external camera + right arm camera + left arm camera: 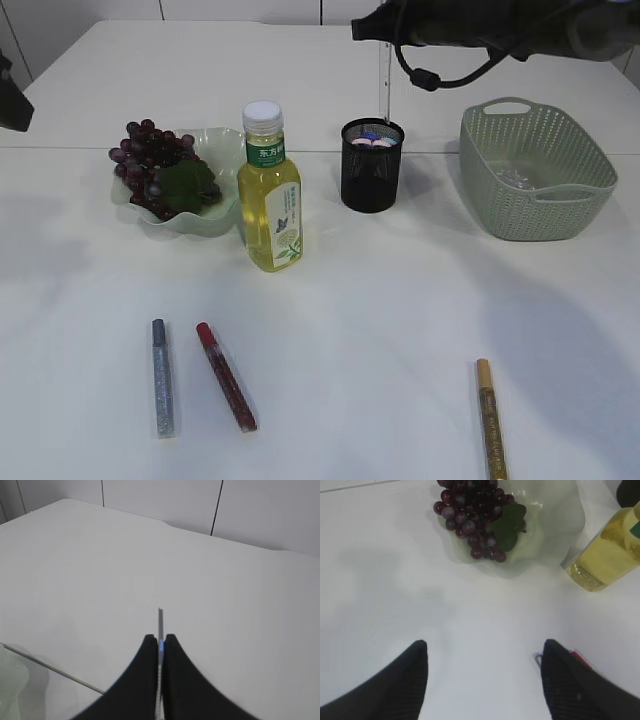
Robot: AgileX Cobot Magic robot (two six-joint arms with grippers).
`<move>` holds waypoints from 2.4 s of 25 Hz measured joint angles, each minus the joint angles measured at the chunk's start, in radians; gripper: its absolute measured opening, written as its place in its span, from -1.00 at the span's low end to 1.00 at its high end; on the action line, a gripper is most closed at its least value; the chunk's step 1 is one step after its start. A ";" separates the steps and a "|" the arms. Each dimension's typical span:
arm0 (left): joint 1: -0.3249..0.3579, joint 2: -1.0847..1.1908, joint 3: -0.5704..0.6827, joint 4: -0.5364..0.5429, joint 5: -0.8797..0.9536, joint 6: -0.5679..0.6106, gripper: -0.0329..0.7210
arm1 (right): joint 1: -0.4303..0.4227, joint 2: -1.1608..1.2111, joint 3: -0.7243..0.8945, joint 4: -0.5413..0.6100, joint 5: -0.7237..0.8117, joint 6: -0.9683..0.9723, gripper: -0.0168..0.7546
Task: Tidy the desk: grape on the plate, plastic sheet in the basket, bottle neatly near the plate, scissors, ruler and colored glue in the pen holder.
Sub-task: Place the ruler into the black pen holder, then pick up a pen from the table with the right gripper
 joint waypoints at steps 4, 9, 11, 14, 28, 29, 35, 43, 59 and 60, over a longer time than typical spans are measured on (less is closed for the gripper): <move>0.000 0.000 0.000 0.000 -0.008 0.000 0.44 | 0.000 0.004 -0.027 0.006 0.047 0.000 -0.92; 0.000 0.000 0.000 0.000 -0.014 0.000 0.44 | 0.000 0.004 -0.054 0.025 0.121 0.000 -0.92; 0.000 0.000 0.000 0.000 -0.016 0.000 0.44 | 0.000 0.004 -0.054 0.033 0.142 0.000 -0.92; 0.000 0.000 0.000 0.000 -0.018 0.000 0.44 | 0.000 0.006 -0.054 0.034 0.157 0.000 -0.92; 0.000 0.000 0.000 0.000 -0.018 0.000 0.44 | 0.000 0.079 -0.057 0.034 0.164 -0.031 -0.77; 0.000 0.000 0.000 0.000 -0.018 0.000 0.44 | 0.000 0.079 -0.057 0.038 0.164 -0.032 -0.65; 0.000 0.000 0.000 0.000 -0.018 0.000 0.44 | 0.000 0.079 -0.057 0.040 0.181 -0.034 -0.01; 0.000 0.000 0.000 0.000 -0.018 0.000 0.44 | -0.007 -0.016 -0.057 0.011 0.388 0.029 0.06; 0.000 0.000 0.000 0.000 0.077 0.000 0.44 | 0.069 -0.391 0.003 -0.528 1.079 0.736 0.07; 0.000 0.000 0.000 0.000 0.088 0.000 0.44 | 0.078 -0.408 0.037 -0.528 1.098 0.740 0.07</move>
